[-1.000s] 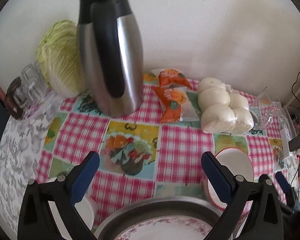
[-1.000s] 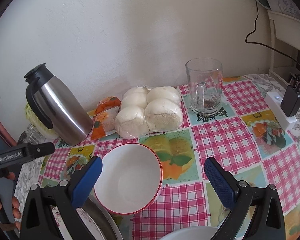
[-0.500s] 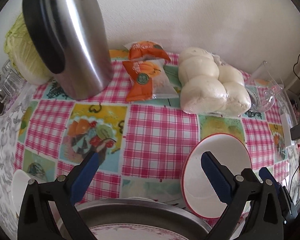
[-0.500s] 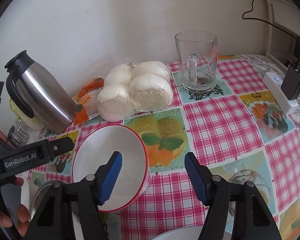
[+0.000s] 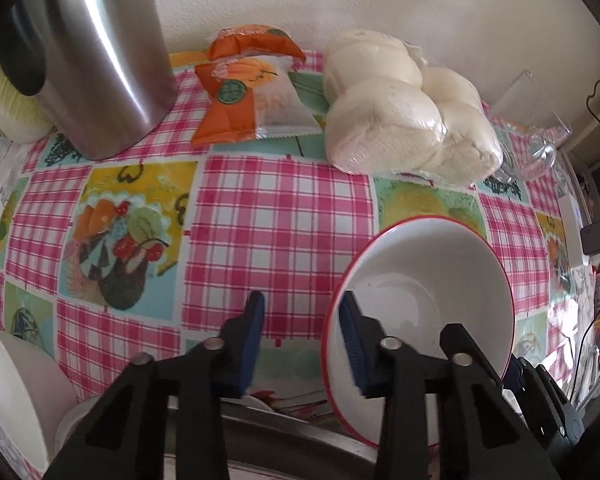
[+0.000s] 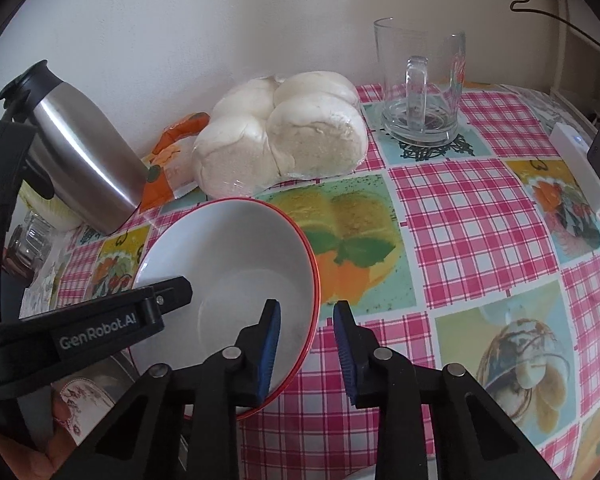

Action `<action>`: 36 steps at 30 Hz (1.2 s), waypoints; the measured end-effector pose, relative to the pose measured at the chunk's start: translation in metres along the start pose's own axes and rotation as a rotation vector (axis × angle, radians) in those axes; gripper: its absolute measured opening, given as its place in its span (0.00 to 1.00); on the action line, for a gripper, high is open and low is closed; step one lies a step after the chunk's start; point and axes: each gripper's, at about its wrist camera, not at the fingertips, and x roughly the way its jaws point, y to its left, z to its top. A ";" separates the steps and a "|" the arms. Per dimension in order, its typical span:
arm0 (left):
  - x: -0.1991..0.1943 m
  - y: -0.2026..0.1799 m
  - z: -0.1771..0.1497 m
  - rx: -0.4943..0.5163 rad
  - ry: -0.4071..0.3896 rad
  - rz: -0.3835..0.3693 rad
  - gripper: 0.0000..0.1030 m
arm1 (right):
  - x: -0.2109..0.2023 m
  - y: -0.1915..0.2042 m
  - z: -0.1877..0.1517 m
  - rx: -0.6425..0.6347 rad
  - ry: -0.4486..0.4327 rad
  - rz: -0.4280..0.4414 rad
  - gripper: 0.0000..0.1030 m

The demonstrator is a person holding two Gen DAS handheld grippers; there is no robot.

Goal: Organize plates and bowls
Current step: 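Close both tools on the strawberry bowl rim and lift it, then carry the tilted strawberry bowl with both tools over the steel basin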

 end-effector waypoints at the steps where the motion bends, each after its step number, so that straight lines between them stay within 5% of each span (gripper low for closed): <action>1: 0.002 -0.003 -0.001 0.008 0.005 -0.002 0.24 | 0.000 0.002 0.000 -0.012 0.000 -0.006 0.26; 7: 0.012 -0.014 -0.003 0.039 0.024 -0.002 0.12 | 0.004 0.005 -0.001 -0.036 0.016 0.005 0.23; 21: -0.002 -0.015 -0.006 0.040 -0.047 -0.051 0.11 | -0.004 -0.007 -0.001 0.012 -0.010 0.034 0.21; 36: -0.064 -0.004 -0.026 -0.054 -0.201 -0.151 0.11 | -0.056 -0.004 0.007 -0.007 -0.115 0.070 0.21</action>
